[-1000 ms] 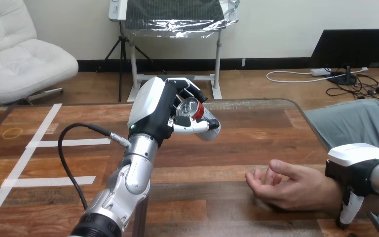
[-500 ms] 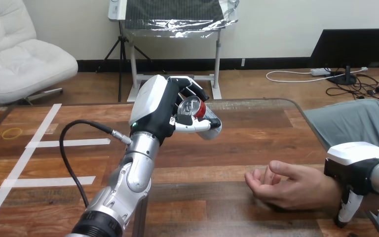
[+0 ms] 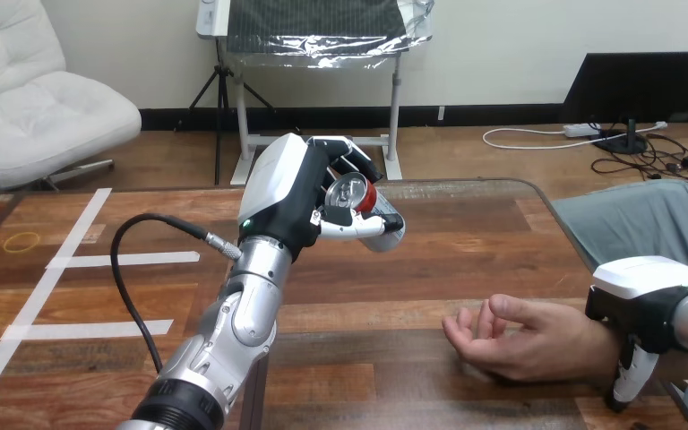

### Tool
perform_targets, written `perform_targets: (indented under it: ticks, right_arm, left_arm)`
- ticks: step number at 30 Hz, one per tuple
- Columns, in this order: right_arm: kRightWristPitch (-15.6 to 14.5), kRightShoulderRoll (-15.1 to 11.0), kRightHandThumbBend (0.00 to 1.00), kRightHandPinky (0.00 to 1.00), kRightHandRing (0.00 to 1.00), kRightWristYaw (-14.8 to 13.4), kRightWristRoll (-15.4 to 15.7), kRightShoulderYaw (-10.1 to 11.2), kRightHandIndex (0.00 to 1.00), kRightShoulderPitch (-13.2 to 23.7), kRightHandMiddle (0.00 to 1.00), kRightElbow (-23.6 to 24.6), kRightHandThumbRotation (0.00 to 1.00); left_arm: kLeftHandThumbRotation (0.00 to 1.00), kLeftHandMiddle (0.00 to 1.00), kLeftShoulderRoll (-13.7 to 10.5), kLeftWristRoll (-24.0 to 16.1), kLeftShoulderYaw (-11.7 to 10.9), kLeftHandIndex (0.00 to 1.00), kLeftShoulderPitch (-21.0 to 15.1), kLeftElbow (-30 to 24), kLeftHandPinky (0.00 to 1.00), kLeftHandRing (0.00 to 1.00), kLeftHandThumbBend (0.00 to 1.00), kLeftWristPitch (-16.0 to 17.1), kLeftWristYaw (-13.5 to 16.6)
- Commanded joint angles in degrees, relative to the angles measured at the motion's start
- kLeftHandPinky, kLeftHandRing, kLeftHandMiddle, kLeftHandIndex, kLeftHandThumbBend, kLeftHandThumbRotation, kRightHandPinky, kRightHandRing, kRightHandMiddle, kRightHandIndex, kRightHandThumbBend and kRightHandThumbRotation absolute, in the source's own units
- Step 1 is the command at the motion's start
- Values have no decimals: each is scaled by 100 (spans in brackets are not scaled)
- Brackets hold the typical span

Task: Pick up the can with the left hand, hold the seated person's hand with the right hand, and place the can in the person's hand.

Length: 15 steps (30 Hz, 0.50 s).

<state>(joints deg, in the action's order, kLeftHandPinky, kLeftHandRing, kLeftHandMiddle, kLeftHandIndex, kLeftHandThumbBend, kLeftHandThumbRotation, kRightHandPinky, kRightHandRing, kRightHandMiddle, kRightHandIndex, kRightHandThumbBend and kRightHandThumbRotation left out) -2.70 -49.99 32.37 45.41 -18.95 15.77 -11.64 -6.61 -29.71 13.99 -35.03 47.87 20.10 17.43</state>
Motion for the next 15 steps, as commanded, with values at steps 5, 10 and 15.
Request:
perform_targets:
  ticks: [5,10,15]
  right_arm:
    - [151,-120,72,27,37,-195,-127,376,49,540,47,94,0]
    - [216,-115,73,24,34,-229,-144,454,47,604,44,113,0]
    - [212,-114,74,25,35,-184,-125,500,46,672,44,155,0]
  left_arm:
    - [0,45,75,31,41,49,-677,3,35,39,63,-1,23]
    - [0,45,120,58,67,49,-742,27,35,39,63,-2,-10]
    - [0,45,165,69,80,49,-805,34,35,39,63,-16,-56]
